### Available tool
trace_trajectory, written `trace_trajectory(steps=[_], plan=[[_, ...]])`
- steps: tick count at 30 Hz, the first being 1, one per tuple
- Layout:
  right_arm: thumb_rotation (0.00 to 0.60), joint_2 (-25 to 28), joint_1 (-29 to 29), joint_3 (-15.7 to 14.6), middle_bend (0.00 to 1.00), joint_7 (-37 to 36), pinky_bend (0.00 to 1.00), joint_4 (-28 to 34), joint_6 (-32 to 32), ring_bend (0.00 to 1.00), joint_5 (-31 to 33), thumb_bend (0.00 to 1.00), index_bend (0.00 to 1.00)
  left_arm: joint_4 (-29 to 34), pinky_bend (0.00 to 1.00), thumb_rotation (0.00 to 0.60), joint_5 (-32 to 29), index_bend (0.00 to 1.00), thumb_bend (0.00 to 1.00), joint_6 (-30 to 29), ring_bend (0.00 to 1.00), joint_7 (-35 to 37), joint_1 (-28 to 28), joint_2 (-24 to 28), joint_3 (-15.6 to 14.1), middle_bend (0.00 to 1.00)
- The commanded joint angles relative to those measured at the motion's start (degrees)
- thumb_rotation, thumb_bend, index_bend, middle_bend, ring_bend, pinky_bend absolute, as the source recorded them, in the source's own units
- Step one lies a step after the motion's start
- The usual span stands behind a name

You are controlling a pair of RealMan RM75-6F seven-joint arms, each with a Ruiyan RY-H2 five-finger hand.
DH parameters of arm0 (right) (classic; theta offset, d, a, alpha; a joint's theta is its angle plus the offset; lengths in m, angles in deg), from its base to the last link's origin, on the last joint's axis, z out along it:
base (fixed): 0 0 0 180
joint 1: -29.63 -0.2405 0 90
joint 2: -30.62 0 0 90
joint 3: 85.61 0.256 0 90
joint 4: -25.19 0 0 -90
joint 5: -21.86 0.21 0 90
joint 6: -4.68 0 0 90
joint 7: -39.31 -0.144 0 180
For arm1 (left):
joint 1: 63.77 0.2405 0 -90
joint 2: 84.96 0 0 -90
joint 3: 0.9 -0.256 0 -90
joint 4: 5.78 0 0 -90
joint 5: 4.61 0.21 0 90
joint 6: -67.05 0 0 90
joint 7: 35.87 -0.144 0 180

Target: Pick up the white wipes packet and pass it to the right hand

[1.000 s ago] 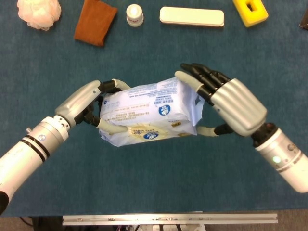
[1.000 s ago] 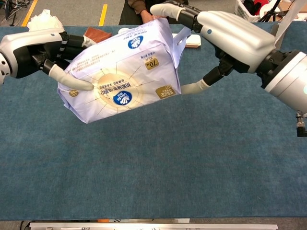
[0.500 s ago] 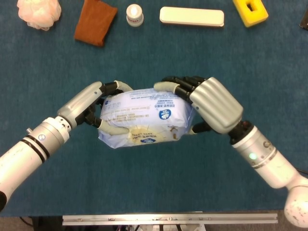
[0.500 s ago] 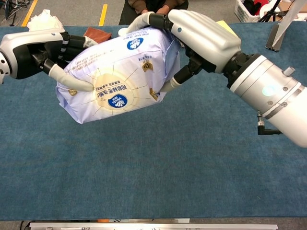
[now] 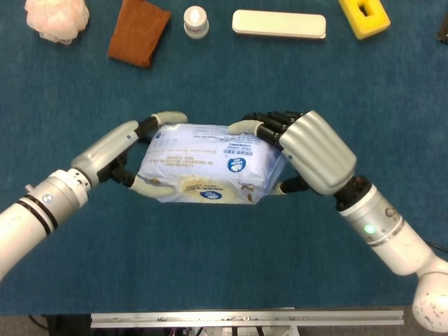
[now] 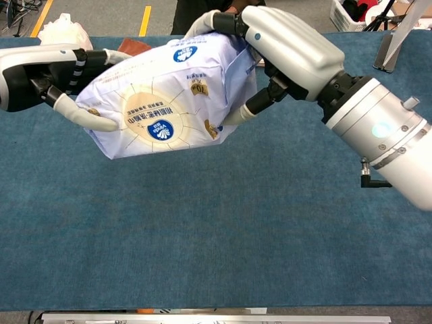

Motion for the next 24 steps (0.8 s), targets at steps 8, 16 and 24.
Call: trace_trajectory(steps=[8,16,24], plan=[[0.6,2.95,1.63,-1.45,0.57,-2.17,0.8,0.95,-2.18,0.69,-2.33,0.6,0.64,-3.43,0.07,0.6,3.18,0.0,0.13,-1.68,0.0,0.08,1.97,1.6,-1.2,0.0],[0.6,5.39,3.01,-2.49,0.57,-3.53,0.8,2.18,-3.95,0.69,-4.43,0.6,0.64,-5.56,0.05,0.6,2.82,0.0,0.13,-3.43,0.0,-1.58,2.65,2.19,-1.85,0.0],[0.6,7.26,3.89,-3.14,0.57,-4.49,0.8,3.1,-4.82,0.7,-5.87,0.6,0.64,-5.8,0.05,0.6,2.2,0.0,0.13,-2.99,0.0,-1.29,2.63,2.95,-2.11,0.0]])
